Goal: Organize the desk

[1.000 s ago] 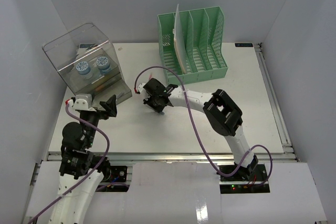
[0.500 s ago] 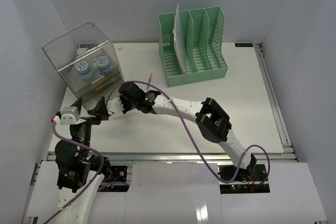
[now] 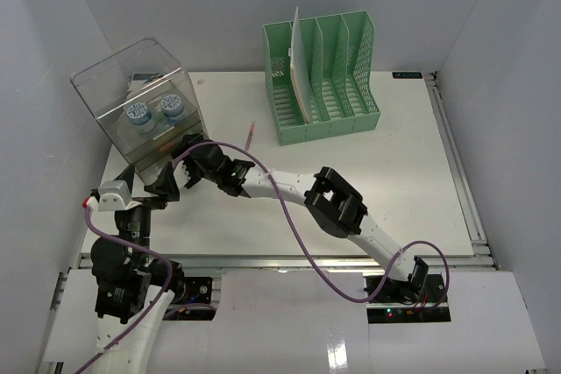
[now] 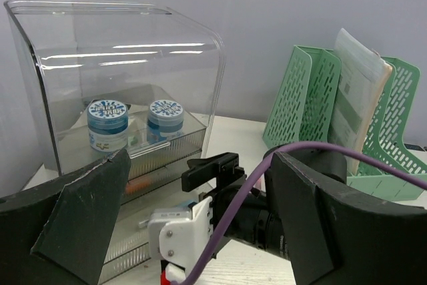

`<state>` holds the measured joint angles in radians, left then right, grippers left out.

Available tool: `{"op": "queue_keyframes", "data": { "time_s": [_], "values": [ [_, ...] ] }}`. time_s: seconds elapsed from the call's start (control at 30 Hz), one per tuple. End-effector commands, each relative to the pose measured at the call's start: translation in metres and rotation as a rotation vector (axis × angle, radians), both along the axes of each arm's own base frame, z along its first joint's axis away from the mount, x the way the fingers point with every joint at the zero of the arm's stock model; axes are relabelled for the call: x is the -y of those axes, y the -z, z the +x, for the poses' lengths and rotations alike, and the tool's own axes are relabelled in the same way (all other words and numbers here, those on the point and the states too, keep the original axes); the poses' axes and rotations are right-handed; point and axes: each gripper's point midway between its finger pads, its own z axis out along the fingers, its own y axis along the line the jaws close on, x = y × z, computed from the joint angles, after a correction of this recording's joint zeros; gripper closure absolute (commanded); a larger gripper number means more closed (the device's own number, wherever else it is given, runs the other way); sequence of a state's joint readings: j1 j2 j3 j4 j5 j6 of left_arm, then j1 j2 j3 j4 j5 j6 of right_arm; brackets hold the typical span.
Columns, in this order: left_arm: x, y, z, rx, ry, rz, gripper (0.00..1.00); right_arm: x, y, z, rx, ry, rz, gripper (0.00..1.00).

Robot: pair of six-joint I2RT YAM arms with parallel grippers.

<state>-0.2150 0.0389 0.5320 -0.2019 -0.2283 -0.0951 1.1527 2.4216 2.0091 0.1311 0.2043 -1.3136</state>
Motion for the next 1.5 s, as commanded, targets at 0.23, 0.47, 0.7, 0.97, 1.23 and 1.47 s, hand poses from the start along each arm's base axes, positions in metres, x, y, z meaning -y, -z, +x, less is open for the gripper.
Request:
{"op": "queue_keyframes", "data": {
  "time_s": [0.23,0.47,0.7,0.97,1.23,1.47],
  "values": [
    [0.004,0.006,0.006,-0.026,0.012,0.011,0.02,0.037,-0.051,-0.001,-0.290,0.102,0.199,0.21],
    [0.005,0.006,0.006,-0.024,0.022,0.014,0.02,0.101,-0.032,0.016,-0.879,0.314,0.351,0.52],
    [0.008,0.008,0.009,-0.037,0.031,0.023,0.02,0.145,-0.015,0.080,-1.052,0.714,0.676,0.38],
    [0.010,0.014,0.015,-0.067,0.035,0.032,0.02,0.136,-0.007,0.123,-1.062,0.845,0.881,0.22],
    [0.012,0.018,0.020,-0.091,0.039,0.042,0.02,0.148,0.047,0.150,-1.106,0.962,0.921,0.34],
    [0.012,0.020,0.022,-0.101,0.041,0.046,0.02,0.153,0.083,0.157,-1.126,1.005,0.901,0.39]
  ]
}}
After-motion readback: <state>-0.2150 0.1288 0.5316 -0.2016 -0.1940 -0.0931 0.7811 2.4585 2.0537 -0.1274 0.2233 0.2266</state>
